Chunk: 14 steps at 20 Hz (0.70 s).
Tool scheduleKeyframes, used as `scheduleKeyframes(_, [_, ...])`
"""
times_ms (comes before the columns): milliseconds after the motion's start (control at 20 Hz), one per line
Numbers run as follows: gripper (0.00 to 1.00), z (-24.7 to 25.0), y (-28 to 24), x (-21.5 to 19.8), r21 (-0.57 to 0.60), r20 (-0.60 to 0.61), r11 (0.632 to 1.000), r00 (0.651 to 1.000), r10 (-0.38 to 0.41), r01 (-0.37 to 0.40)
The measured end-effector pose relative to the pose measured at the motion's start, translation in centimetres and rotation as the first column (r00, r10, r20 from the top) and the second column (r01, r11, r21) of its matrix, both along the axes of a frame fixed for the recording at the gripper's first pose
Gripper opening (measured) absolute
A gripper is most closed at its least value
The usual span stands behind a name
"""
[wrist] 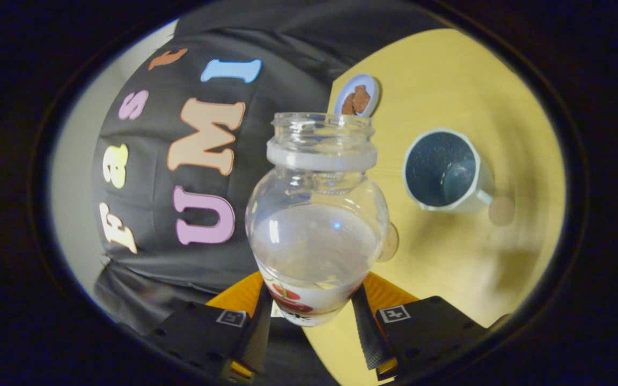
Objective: Take the bottle from table, then pour the juice into the cup, finally place the bottle on the coaster
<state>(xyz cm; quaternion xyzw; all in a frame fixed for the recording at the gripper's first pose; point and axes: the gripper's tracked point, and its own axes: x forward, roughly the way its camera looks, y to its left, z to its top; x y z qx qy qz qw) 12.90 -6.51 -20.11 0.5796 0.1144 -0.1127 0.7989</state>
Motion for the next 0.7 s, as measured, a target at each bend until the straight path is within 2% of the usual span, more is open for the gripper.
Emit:
scheduleKeyframes(150, [0.75,-1.0,0.1,0.1,-0.161,-0.092,0.987,0.996,0.003,-0.018])
scheduleKeyframes(300, [0.75,-1.6,-0.2,0.3,-0.296,-0.145,0.955,0.989,-0.027,-0.017])
scheduleKeyframes(500, [0.75,-3.3,-1.0,1.2,-0.487,-0.219,0.872,0.974,-0.064,-0.052])
scheduleKeyframes(700, [0.75,-4.4,-0.8,3.4,-0.614,-0.235,0.785,0.968,-0.084,-0.081])
